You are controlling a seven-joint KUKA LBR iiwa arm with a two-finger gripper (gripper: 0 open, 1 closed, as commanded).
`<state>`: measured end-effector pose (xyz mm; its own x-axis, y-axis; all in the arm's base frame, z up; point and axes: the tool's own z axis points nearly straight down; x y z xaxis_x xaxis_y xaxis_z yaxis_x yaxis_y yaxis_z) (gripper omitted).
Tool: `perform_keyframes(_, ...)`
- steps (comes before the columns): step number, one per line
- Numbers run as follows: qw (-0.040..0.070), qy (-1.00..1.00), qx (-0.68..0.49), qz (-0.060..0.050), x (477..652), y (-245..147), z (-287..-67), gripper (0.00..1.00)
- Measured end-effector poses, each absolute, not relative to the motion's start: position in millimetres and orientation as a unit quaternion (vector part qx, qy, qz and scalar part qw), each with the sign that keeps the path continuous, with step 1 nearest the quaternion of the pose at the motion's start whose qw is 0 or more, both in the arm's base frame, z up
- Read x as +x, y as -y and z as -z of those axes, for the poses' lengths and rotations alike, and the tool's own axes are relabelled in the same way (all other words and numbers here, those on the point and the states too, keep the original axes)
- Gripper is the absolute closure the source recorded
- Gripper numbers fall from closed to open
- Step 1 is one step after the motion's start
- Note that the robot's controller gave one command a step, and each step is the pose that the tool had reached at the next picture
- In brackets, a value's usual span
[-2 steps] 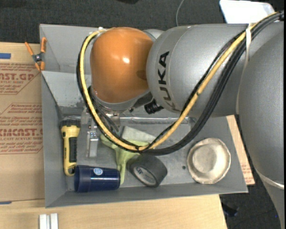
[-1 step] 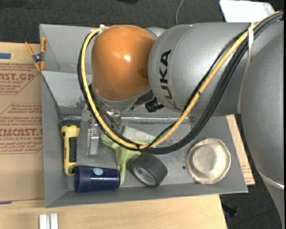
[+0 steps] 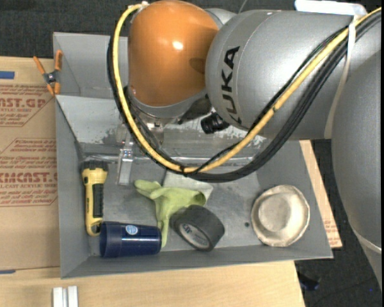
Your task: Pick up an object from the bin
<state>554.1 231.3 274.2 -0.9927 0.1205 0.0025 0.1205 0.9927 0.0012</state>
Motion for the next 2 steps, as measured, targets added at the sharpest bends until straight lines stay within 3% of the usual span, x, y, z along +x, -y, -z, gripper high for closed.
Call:
perform_keyframes(1,-0.002,1.0,-0.016,0.001,564.4,-233.3,-263.4,0.0)
perform_keyframes(2,-0.004,0.995,0.099,0.001,561.6,-210.7,-225.2,0.0)
